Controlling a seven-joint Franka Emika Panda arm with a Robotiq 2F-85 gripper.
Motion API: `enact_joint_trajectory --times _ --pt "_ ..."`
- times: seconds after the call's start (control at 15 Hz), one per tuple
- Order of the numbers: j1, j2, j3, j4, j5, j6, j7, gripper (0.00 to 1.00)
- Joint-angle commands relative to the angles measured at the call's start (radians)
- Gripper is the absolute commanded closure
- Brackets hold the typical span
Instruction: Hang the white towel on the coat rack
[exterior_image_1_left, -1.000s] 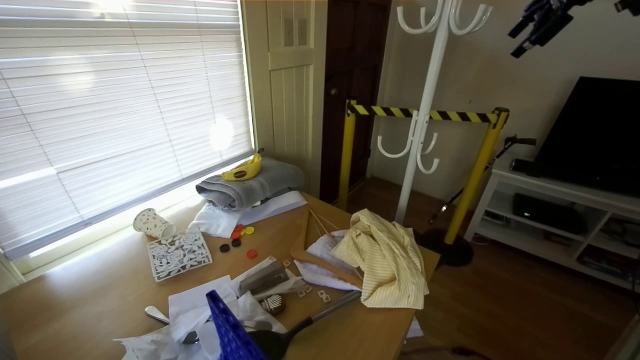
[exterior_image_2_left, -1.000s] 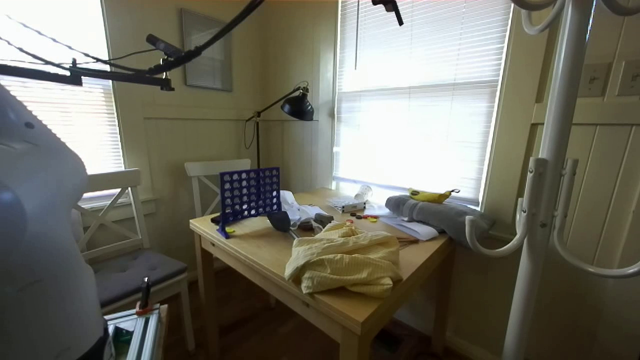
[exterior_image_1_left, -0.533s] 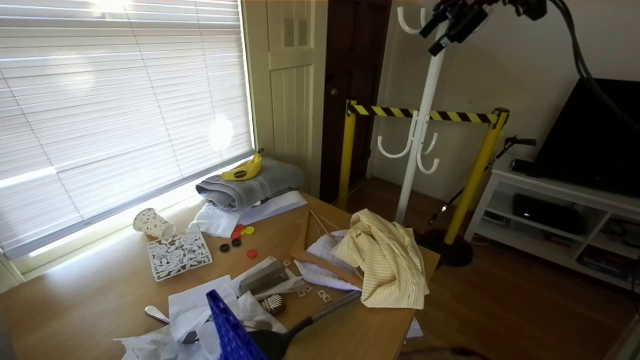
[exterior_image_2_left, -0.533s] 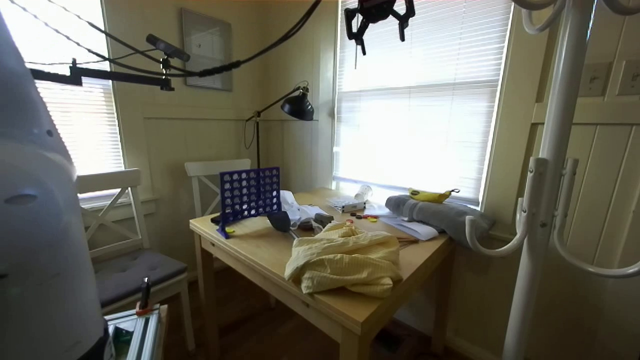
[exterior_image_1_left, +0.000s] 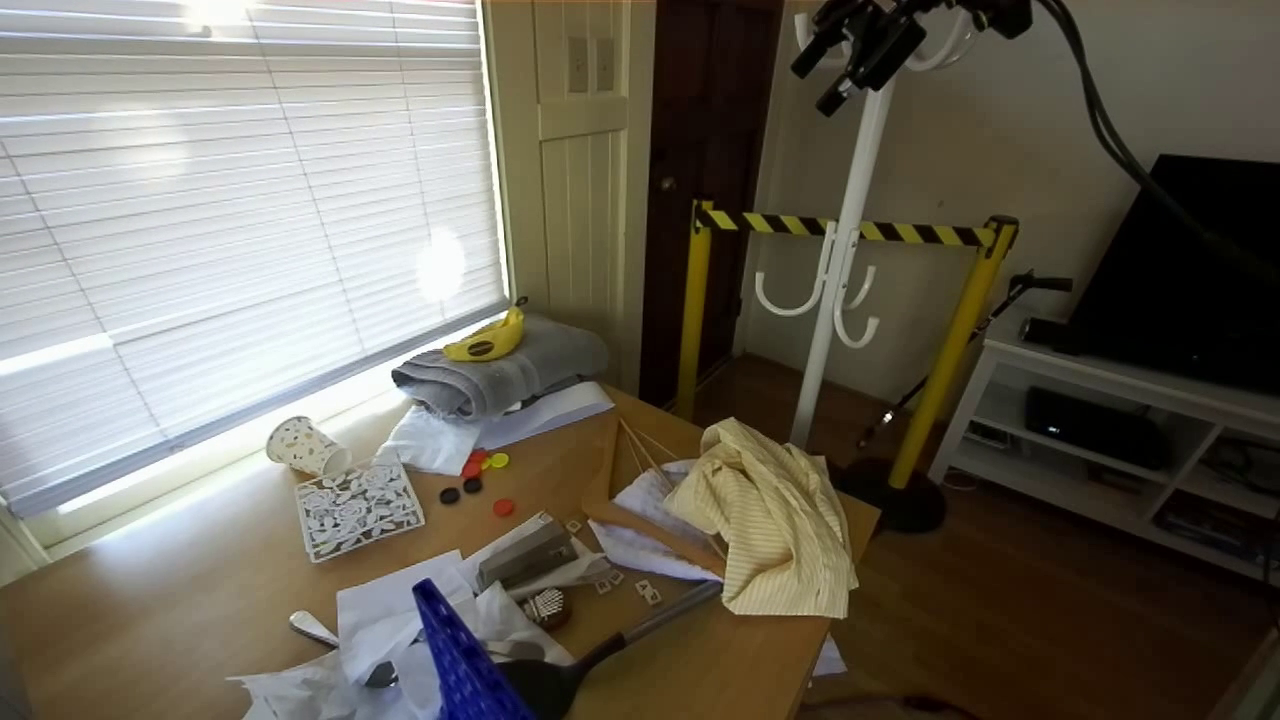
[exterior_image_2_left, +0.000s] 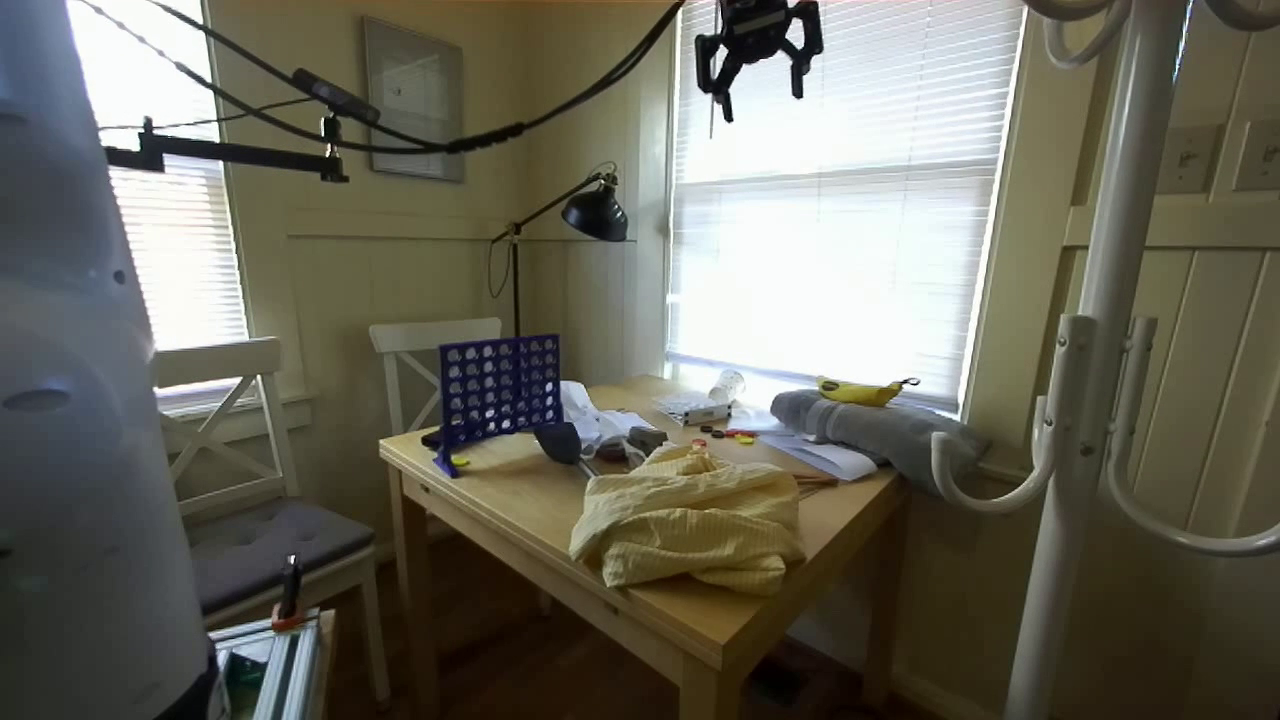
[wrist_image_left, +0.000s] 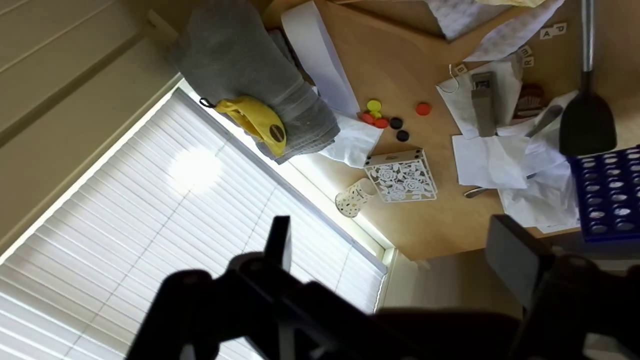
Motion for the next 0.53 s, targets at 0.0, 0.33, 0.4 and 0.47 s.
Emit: enact_joint_trajectory --times 0.0,0.33,0.4,0.47 --pt "-0.046 0.064 0.063 0.067 0.021 -0.065 0.069 0.00" --pt "-0.017 0.274 0.161 0.273 -0.075 -0.325 0.329 0.00" --pt "-0.004 0.324 0.179 0.322 -0.101 -0.370 0.390 0.00" --pt "0.008 0.365 0.194 0.360 -0.124 -0.407 0.448 0.00"
